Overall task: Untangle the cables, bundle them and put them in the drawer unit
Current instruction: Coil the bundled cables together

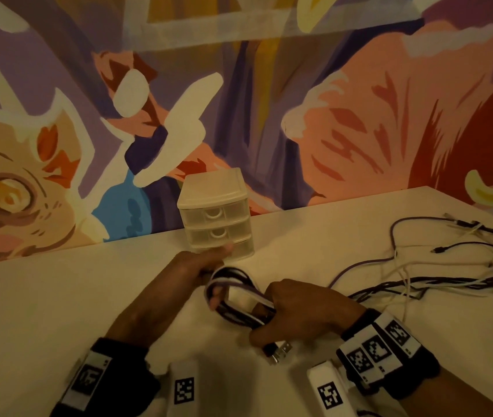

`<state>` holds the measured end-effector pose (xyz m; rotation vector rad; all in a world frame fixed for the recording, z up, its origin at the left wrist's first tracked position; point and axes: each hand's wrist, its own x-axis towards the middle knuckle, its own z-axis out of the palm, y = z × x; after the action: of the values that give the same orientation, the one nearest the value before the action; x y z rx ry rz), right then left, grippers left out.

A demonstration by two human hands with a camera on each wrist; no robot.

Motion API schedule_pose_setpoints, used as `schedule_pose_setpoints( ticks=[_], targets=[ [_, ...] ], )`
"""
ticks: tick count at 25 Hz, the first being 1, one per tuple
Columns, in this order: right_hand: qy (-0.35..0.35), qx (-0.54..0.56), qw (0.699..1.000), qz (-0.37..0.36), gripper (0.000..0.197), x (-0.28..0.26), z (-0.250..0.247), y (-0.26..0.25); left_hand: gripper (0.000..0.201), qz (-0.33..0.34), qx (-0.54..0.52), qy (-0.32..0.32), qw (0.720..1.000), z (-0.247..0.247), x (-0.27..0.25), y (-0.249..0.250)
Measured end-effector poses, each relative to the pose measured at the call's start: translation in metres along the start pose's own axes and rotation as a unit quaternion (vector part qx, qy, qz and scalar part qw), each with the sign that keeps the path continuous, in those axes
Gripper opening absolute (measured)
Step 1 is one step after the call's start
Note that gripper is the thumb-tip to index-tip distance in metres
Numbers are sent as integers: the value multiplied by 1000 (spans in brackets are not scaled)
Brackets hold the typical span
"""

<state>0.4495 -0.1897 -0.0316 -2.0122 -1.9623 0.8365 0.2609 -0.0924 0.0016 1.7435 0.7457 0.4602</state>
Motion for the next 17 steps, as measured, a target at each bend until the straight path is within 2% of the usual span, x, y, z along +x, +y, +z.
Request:
schedule_pose_setpoints(
  ticks=[2,3,5,6,9,11,12,14,17],
  targets=[
    [-37,-25,999,-17,33,-3,3,-3,90,-73,59,-51,994,-2,0,11],
    [-44,-35,998,-26,33,-3,5,-5,89,-98,127,-51,986,-1,-2,16],
    [-43,-50,997,-31,39,-1,8,-7,79,-98,233,-27,967,3,-3,21],
    [-40,-46,998,-28,41,-1,8,-6,78,-82,225,-27,970,5,-4,20],
    [-44,-19,999,-23,41,0,7,-4,69,-65,74,12,995,7,-7,11],
    [-43,18,999,-28,35,0,6,-5,62,-62,-55,36,996,11,-5,8],
    [-42,40,998,-35,33,0,4,-5,62,-60,-107,45,991,13,-4,7],
    [-40,70,995,-53,46,1,3,-4,62,-74,-194,69,976,18,-1,8],
    [-30,81,995,-59,53,2,3,0,64,-93,-278,102,950,26,3,10]
  ],
)
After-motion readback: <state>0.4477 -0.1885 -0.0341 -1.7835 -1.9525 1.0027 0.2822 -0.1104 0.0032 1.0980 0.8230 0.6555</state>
